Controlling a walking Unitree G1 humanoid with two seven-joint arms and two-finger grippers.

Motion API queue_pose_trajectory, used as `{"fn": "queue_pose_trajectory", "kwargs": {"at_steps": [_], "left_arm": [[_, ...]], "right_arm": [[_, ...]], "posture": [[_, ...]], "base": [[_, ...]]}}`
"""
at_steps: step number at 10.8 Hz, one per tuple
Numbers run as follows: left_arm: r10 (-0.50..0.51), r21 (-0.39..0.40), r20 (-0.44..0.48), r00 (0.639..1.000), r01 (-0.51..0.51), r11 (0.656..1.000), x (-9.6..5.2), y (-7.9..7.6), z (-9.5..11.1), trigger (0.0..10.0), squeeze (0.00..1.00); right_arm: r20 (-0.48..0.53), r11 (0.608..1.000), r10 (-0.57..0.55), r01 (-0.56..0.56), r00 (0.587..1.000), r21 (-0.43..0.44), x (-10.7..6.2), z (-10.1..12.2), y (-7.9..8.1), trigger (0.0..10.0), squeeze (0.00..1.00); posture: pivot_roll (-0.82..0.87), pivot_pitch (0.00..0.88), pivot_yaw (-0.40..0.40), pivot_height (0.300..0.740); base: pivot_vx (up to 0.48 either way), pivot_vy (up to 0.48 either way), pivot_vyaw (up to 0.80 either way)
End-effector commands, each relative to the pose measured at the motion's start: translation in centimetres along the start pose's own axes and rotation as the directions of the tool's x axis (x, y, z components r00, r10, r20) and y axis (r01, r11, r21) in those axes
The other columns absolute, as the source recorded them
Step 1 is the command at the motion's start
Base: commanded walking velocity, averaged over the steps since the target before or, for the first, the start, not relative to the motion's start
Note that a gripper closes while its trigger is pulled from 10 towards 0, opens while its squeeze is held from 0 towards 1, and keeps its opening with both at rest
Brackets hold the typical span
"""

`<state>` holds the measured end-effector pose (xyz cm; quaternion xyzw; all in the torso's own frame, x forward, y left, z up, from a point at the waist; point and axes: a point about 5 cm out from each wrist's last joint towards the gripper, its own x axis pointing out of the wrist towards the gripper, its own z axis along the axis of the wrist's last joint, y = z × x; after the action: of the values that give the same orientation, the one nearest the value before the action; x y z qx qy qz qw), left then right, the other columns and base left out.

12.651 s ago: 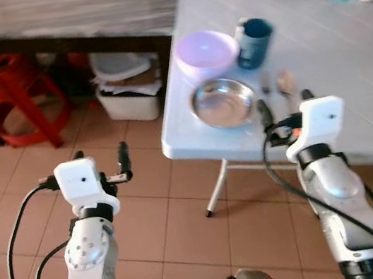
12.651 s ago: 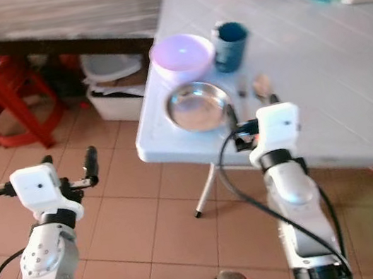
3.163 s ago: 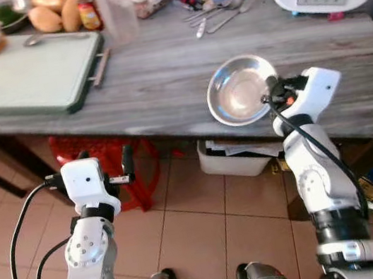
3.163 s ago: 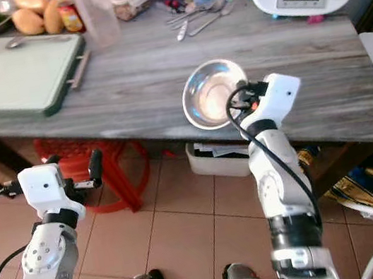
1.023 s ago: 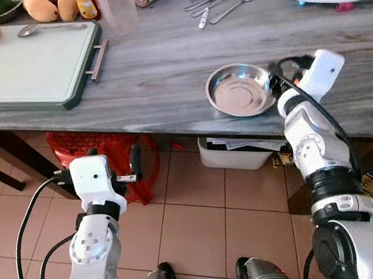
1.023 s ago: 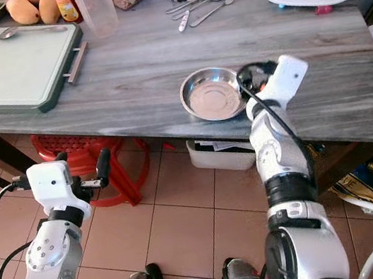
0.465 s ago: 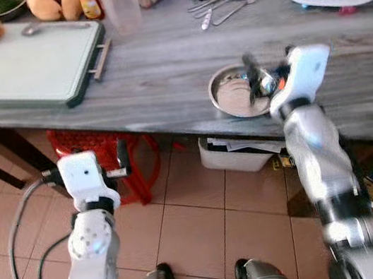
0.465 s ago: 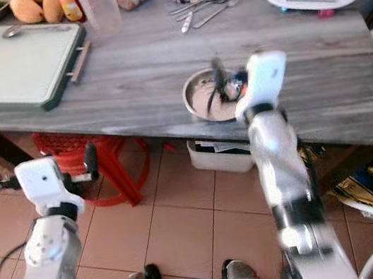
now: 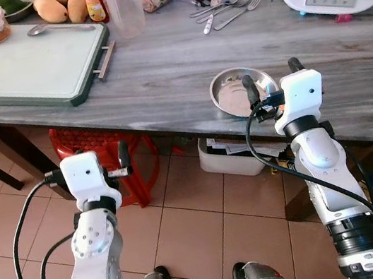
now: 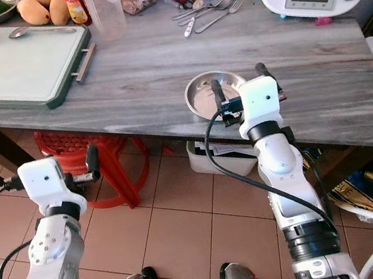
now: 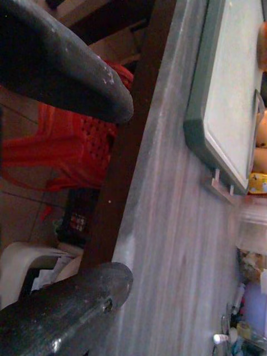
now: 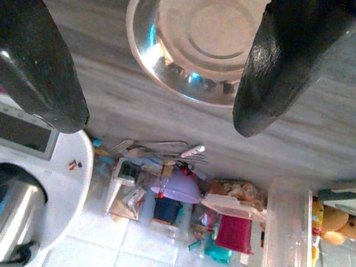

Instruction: Setting the table

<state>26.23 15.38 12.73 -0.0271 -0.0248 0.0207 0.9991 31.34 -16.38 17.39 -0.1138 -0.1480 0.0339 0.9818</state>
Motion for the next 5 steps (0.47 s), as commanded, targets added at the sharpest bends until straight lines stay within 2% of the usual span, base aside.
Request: {"fn": "queue_pose_trajectory", "kwargs": {"at_steps": [1, 3, 4, 5], "left_arm": [[0.009, 0.002, -0.021, 1.000, -0.009, 1.000, 0.03, 0.09, -0.34, 10.0, 0.00], [0.011, 0.001, -0.019, 1.000, -0.011, 1.000, 0.01, 0.04, -0.29, 10.0, 0.00], [0.013, 0.001, -0.022, 1.000, -0.013, 1.000, -0.08, 0.11, -0.36, 10.0, 0.00], [0.015, 0.000, -0.023, 1.000, -0.015, 1.000, -0.08, 0.13, -0.39, 10.0, 0.00]], "right_arm": [[0.003, 1.000, -0.011, 0.011, 1.000, -0.010, -0.12, 0.35, 0.01, 10.0, 0.00], [-0.028, 0.999, -0.021, 0.020, 0.999, -0.041, -0.15, -0.02, 0.49, 10.0, 0.00], [-0.051, 1.000, -0.009, 0.009, 0.999, 0.000, -0.17, -0.30, 0.75, 10.0, 0.00], [-0.058, 0.999, -0.018, 0.017, 0.998, -0.030, -0.10, -0.42, 0.84, 10.0, 0.00]], "posture": [[-0.03, 0.139, -0.017, 0.740], [-0.03, 0.143, -0.020, 0.740], [-0.03, 0.146, -0.022, 0.740], [-0.03, 0.147, -0.024, 0.740]], "base": [[0.000, 0.000, 0.00], [0.000, 0.000, 0.00], [0.000, 0.000, 0.00], [-0.247, 0.000, 0.00]]}}
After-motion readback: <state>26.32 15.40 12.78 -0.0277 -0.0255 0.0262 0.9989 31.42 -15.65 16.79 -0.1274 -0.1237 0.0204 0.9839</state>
